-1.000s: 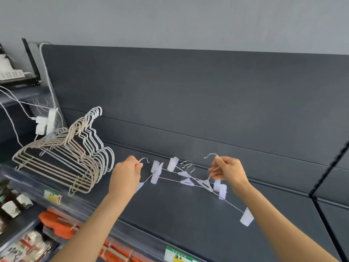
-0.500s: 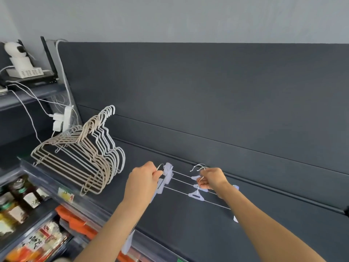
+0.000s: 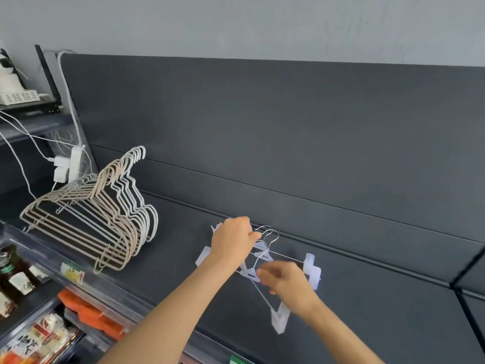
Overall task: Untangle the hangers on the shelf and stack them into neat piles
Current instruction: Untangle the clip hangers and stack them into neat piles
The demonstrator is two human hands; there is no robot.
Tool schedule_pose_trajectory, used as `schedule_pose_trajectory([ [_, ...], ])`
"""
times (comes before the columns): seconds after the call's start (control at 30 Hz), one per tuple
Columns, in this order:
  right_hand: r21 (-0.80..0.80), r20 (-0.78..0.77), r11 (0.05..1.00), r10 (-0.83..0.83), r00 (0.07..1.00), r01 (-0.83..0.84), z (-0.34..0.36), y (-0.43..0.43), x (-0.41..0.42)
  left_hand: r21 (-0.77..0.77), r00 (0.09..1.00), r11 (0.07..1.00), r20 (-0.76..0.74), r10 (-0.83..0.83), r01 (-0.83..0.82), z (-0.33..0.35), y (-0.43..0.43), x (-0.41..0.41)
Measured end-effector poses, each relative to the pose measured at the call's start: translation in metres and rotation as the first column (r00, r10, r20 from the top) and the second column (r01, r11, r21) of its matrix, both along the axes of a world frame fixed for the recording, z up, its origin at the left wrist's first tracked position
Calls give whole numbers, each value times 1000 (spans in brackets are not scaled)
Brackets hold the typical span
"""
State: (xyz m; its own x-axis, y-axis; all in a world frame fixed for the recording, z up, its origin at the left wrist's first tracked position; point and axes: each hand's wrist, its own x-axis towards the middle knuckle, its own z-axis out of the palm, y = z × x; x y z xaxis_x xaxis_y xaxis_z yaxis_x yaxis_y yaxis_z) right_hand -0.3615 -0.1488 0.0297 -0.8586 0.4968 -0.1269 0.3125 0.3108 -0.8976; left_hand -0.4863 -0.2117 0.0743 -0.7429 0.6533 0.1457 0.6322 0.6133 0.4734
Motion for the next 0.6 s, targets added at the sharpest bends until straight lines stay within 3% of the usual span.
schedule_pose_trajectory([
  [0.1, 240, 154, 970, -60, 986, 22, -1, -9, 8, -42, 998, 999, -56, -31, 29, 0, 17, 7],
  [0.17, 465, 319, 885, -135, 938, -31, 0, -7, 9, -46, 996, 998, -80, -47, 43, -1, 24, 11],
  [0.23, 548, 425, 829, -158, 891, -114, -1, -2, 11, -22, 995, 997, -69, -71, 69, -3, 25, 11],
  [0.3, 511, 434, 849, -116, 893, -138, -4, 6, 14, 39, 993, 992, -8, -121, 121, -8, 21, 9],
  [0.43, 178, 268, 981, 26, 963, -76, 1, 22, 27, 208, 930, 929, 144, -338, 305, -18, -2, -5],
  [0.5, 90, 209, 990, 83, 974, -104, 5, 32, 34, 167, 898, 896, 95, -430, 412, -25, -18, -16],
  [0.6, -85, 121, 982, 181, 976, -171, 10, 45, 42, -57, 858, 867, -125, -498, 495, -41, -45, -34],
])
